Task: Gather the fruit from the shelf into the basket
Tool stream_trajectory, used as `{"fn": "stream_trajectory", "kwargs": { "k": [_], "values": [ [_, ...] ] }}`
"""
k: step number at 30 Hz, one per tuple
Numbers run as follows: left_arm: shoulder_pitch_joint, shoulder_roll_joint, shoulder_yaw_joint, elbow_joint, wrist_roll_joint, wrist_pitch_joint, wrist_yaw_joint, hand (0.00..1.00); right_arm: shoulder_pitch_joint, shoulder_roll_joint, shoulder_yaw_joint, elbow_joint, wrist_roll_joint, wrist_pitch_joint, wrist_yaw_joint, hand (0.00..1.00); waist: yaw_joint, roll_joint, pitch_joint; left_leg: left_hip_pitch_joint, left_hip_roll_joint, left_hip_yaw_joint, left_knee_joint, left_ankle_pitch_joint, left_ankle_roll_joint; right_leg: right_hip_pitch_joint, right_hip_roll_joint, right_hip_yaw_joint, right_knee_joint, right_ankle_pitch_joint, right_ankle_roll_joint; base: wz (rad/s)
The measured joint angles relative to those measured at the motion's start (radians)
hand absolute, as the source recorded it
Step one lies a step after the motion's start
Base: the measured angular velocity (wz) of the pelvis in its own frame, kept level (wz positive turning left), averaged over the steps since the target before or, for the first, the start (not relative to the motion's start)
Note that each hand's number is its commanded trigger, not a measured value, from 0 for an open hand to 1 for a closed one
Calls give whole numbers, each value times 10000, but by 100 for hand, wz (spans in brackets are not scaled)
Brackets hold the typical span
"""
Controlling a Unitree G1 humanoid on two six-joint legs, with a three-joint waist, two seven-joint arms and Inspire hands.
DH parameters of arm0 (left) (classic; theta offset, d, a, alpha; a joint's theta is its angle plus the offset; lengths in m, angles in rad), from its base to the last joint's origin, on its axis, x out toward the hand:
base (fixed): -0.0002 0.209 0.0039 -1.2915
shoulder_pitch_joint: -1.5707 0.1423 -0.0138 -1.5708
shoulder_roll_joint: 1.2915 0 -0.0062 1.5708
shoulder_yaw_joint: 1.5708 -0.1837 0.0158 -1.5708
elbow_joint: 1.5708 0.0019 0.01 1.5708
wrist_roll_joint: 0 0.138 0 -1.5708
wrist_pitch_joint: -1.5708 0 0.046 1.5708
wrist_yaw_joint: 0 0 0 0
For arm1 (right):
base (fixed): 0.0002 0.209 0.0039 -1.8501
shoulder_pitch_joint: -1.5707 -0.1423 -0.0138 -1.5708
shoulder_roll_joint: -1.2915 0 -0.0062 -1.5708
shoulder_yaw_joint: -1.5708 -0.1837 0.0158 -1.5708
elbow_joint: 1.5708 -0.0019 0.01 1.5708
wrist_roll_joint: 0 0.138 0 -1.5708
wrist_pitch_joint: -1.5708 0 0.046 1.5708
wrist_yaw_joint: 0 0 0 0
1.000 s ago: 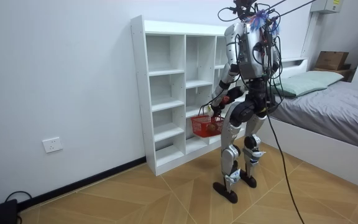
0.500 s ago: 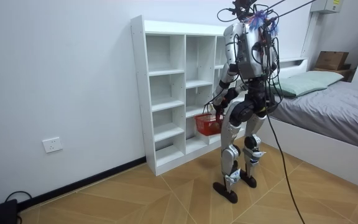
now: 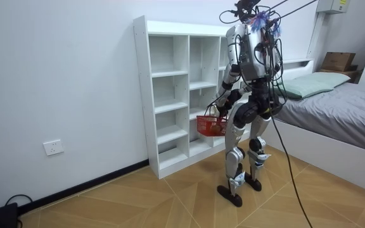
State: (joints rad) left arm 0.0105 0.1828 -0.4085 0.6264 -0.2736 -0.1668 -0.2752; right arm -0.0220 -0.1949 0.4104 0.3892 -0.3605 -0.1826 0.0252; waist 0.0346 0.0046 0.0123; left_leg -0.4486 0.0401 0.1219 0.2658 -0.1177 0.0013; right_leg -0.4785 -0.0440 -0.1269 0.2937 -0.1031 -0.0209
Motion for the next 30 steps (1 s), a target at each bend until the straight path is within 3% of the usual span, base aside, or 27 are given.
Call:
{"fn": "stream_trajectory", "kwargs": {
  "k": [3, 4, 5, 6, 7, 15, 30],
  "values": [
    [-9, 45, -79, -1, -57, -1, 0, 100, -3, -1, 4, 0, 1, 0, 1, 100, 5, -4, 2, 0, -3, -1, -1, 0, 0, 4, -2, 11, -13, -1, 1, 0],
    [-7, 47, -87, -1, -63, -1, 0, 100, -3, 0, 5, 0, 1, 0, 1, 93, 4, -6, 3, 0, -4, -1, -3, 0, 0, 4, -2, 14, -14, -1, 1, 0],
    [-6, 48, -92, -1, -64, -1, 0, 100, -1, -1, 5, 0, 1, 2, 3, 53, 2, -10, 6, 0, -4, -1, -7, 0, 0, 3, -3, 21, -17, -2, 3, 0],
    [-7, 54, -104, -1, -63, -1, 0, 100, 0, -5, 11, 0, 1, 3, 2, 39, -6, -18, 10, 0, -4, -2, -8, 0, 0, 3, -2, 20, -17, -2, 2, 0],
    [-6, 58, -113, -1, -63, -1, 0, 100, 1, -9, 15, 0, 1, 3, 3, 0, -8, -20, 12, 0, -4, -2, -7, 0, 0, 4, -2, 20, -17, -2, 2, 0],
    [-5, 299, -509, -108, -47, -1, 4, 100, 4, -95, 157, -71, 16, -8, 120, 0, -24, -24, 14, -1, -3, -3, 6, 0, 0, 11, -7, -10, -7, -1, 2, 0],
    [-152, 402, -649, -303, -48, 31, 325, 100, 1, -184, 501, -99, 45, -225, 30, 0, -40, -43, 26, -117, -5, -28, 91, 2, 2, -8, -57, -141, -2, -2, 3, 1]
  ]
}}
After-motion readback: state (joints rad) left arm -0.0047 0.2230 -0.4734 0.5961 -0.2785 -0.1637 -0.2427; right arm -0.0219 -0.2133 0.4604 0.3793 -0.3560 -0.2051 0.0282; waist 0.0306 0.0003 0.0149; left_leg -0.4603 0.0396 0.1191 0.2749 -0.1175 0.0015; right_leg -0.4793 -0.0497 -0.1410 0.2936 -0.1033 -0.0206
